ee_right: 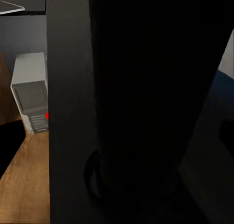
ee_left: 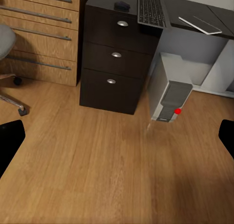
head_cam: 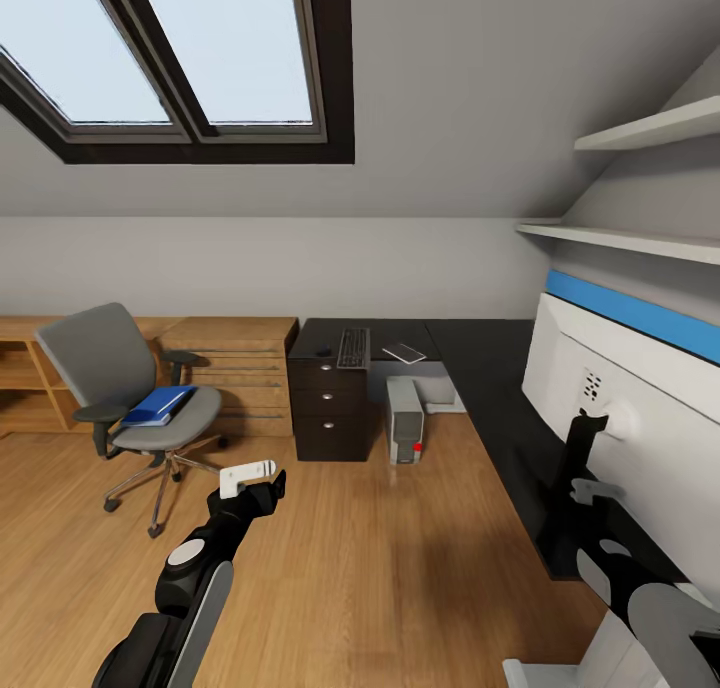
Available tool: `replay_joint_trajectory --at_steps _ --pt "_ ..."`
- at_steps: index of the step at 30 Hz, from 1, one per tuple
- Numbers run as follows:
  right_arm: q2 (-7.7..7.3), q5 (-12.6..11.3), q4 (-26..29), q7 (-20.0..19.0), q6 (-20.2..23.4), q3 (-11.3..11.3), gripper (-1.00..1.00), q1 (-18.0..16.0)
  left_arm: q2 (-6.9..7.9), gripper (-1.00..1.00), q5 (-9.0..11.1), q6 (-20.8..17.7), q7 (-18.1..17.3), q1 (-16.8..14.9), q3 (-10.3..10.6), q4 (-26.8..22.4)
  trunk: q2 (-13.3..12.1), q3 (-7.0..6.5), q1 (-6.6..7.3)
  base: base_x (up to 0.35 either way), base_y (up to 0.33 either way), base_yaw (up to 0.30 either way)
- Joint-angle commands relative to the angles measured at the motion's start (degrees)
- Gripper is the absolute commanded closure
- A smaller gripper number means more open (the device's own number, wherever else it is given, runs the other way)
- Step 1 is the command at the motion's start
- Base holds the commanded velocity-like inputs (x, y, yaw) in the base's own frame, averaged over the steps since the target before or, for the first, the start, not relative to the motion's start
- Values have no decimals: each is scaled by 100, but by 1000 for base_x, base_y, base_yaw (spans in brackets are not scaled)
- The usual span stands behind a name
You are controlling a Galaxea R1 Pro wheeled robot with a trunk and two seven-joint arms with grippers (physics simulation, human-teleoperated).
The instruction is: In the bedroom, organize the workspace by keeping the computer under the desk, ensuring the monitor is on the desk, placing the keyboard on the desk next to the monitor, placing the mouse on the desk next to the keyboard, moving the folder from the swivel chair onto the desk next to the mouse, stacking the notebook on top of the folder with the pen on top of the notebook, and positioning the swivel chair next to the desk.
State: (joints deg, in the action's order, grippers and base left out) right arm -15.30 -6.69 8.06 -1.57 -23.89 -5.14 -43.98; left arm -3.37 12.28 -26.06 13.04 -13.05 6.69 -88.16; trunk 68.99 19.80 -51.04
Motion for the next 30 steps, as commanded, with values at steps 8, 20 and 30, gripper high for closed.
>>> replay_joint_trajectory --at_steps 8,20,30 --pt "1 15 2 -18 -19 -14 -100 -5 -5 -100 59 -20 51 -4 8 -1 5 7 0 0 0 0" --pt "1 18 2 -17 -19 -14 -100 -5 -5 -100 55 -22 51 -4 16 9 5 7 0 -88 0 0" --pt "1 18 -1 -19 -14 -14 -100 -5 -5 -100 56 -22 56 -4 16 9 5 7 0 -192 0 0"
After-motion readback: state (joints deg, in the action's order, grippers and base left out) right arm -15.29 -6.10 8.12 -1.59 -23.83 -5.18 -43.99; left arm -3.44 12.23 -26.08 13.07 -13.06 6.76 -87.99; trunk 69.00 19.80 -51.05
